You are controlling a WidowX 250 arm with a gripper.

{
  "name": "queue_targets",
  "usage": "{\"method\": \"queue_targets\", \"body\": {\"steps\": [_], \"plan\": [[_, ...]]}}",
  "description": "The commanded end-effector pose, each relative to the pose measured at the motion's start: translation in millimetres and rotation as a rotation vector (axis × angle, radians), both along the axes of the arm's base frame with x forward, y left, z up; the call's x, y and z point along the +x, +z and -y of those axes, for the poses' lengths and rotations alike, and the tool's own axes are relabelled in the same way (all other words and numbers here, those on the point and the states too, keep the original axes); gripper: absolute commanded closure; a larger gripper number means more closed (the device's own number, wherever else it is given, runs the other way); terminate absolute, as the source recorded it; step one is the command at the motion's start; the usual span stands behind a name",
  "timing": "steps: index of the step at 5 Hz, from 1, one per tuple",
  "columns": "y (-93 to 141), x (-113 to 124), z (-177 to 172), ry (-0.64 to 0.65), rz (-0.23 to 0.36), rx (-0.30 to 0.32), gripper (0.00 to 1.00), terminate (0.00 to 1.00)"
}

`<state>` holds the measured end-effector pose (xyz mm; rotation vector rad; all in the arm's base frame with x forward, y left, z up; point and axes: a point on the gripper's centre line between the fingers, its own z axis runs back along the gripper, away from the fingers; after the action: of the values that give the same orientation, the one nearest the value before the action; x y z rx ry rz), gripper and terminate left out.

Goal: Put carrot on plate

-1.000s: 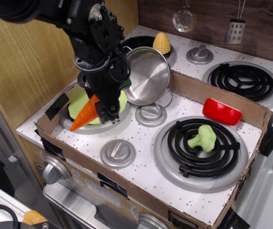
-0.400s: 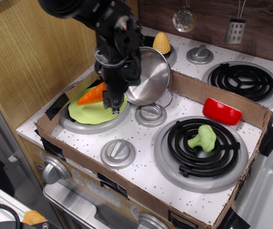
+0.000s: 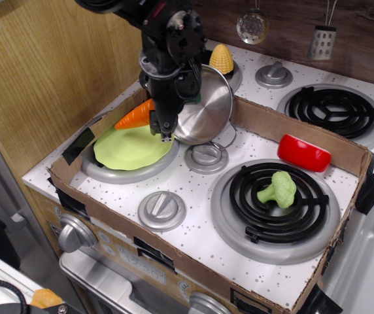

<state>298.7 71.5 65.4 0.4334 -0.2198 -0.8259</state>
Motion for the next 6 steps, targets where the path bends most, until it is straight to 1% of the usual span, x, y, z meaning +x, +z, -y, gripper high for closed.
{"method": "queue_targets", "body": {"steps": [1, 2, 3, 4, 6], "plan": [[15.3, -3.0, 2.0, 0.012, -0.013, -0.048, 0.0, 0.0], [22.0, -12.8, 2.0, 0.04, -0.006, -0.06, 0.0, 0.0], [41.7, -21.0, 15.6, 0.09, 0.007, 0.006, 0.0, 0.0], [71.1, -23.0, 33.4, 0.199, -0.065, -0.023, 0.0, 0.0], [71.1, -23.0, 33.4, 0.199, -0.065, -0.023, 0.0, 0.0]]}}
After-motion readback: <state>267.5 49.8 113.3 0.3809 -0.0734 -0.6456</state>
